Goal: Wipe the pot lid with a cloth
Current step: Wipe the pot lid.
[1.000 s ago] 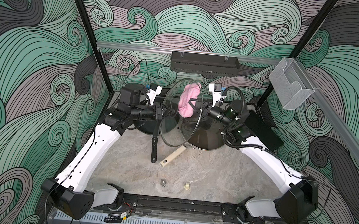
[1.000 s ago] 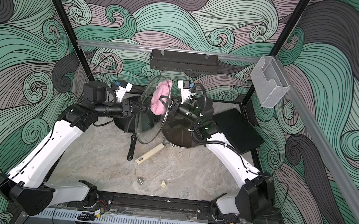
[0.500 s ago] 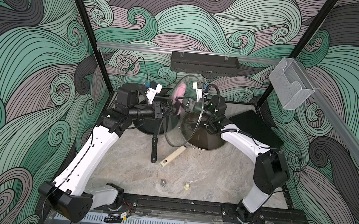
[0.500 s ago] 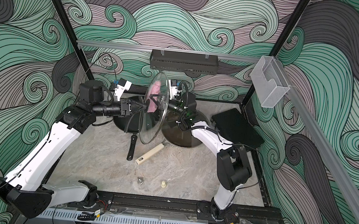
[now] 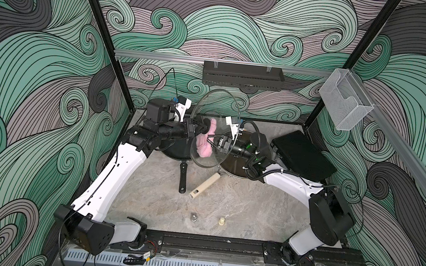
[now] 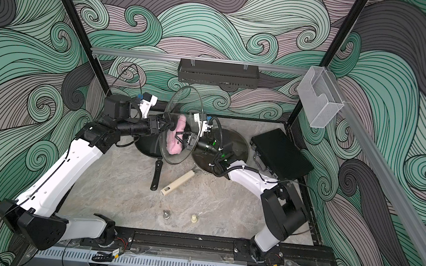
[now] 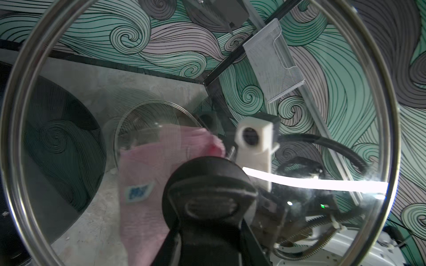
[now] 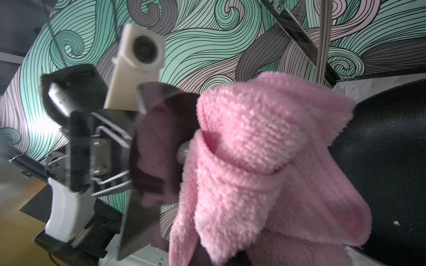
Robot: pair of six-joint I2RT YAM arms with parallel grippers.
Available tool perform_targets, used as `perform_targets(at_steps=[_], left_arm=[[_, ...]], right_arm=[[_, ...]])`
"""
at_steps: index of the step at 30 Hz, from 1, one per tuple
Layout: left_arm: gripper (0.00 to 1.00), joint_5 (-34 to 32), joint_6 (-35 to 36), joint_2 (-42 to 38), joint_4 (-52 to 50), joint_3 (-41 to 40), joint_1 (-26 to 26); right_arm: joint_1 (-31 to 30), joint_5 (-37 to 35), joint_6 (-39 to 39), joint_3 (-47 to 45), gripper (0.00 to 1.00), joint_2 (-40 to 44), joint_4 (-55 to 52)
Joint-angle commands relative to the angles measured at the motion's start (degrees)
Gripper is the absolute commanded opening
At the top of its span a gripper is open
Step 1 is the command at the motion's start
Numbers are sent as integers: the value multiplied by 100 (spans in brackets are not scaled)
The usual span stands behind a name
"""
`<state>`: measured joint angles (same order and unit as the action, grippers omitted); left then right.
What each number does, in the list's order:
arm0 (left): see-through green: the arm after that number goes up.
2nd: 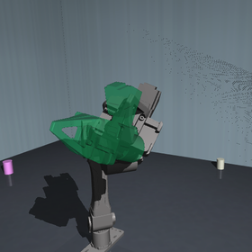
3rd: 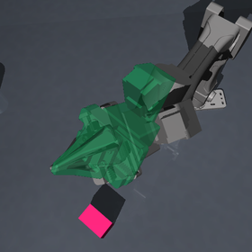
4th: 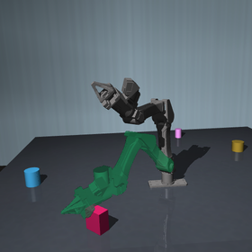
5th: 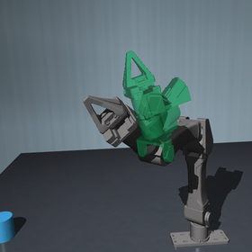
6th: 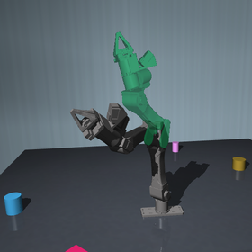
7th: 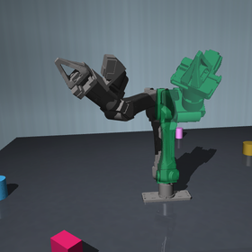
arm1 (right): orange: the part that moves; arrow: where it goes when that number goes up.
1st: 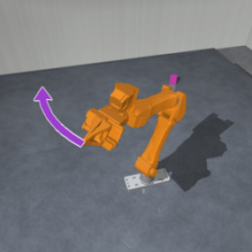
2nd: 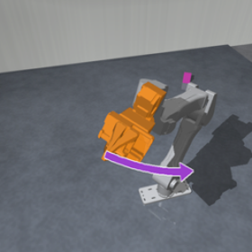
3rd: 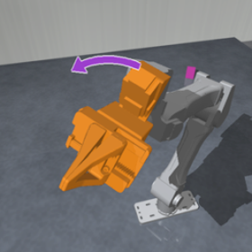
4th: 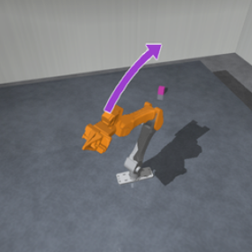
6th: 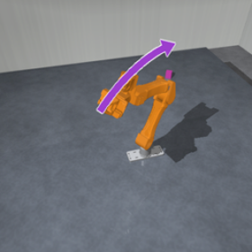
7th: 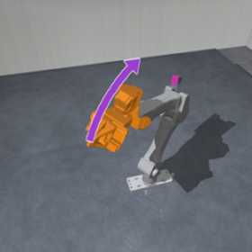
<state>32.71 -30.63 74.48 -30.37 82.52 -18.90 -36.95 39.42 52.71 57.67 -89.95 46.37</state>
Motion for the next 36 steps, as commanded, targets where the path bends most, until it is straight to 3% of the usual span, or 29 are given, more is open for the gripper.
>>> perform_targets(at_steps=[1,10,22,26,31,36], left_arm=[[0,-94,402,-127,508,449,20],[0,-134,861,-210,-129,510,81],[0,-209,1579,-61,-1050,779,108],[0,-362,1857,61,-1424,890,111],[0,-545,2090,236,-1795,1033,105],[0,-573,2239,350,-2102,1141,59]], right_arm=[[6,-69,100,-224,0,453,173],[256,-231,-780,-690,0,1378,-1573],[1443,-977,-2328,-56,0,2746,-5161],[1454,-999,-2752,529,0,3030,-6123],[1405,-464,-2698,962,0,3080,-6468],[843,-306,-3036,1453,0,2869,-7065]])
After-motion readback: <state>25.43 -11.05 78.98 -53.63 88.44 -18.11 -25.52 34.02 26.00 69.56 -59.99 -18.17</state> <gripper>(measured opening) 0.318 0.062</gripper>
